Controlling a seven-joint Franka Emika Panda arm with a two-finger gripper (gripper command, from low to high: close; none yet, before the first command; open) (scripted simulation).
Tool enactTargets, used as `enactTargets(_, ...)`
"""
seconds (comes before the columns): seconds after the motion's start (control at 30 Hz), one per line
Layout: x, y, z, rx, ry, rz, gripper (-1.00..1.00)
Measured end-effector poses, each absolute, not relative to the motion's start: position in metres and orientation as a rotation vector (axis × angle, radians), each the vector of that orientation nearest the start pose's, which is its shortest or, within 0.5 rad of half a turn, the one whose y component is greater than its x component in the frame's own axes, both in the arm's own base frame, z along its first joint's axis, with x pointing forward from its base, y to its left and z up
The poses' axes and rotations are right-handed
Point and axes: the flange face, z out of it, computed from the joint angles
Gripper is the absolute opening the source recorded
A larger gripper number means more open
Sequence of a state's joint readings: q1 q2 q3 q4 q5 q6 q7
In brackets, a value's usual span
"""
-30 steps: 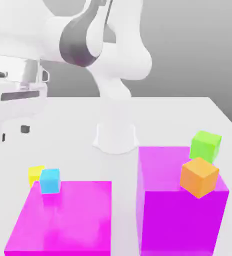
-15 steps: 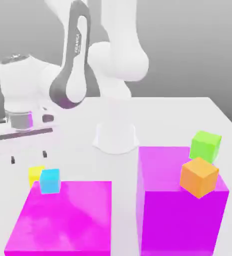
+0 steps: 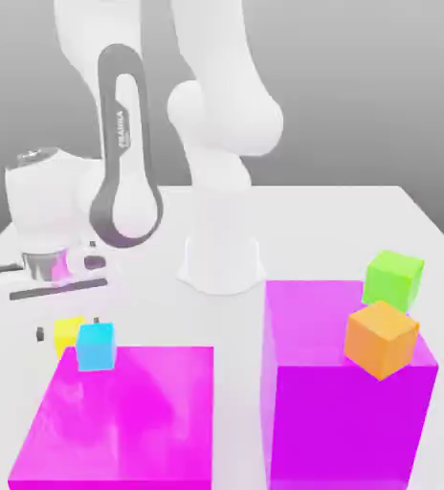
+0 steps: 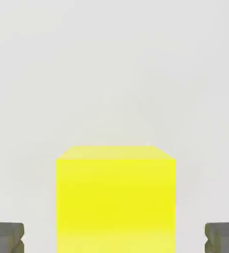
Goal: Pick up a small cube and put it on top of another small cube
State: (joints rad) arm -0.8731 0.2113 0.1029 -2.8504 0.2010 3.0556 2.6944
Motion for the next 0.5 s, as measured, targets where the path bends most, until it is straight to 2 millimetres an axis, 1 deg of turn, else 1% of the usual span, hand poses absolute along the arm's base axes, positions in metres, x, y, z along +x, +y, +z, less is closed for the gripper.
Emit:
enactTargets(0.1, 0.236, -0.249, 0.131, 0.814, 3.026, 0.025, 0.00)
enactTargets(0.13, 0.235, -0.248, 0.128, 0.815, 3.030, 0.013, -1.00)
enactTargets(0.37, 0.235, -0.249, 0.127, 0.814, 3.029, 0.008, -1.00)
enactTargets(0.5, 0.239, -0.250, 0.138, 0.812, 3.019, 0.046, -1.00)
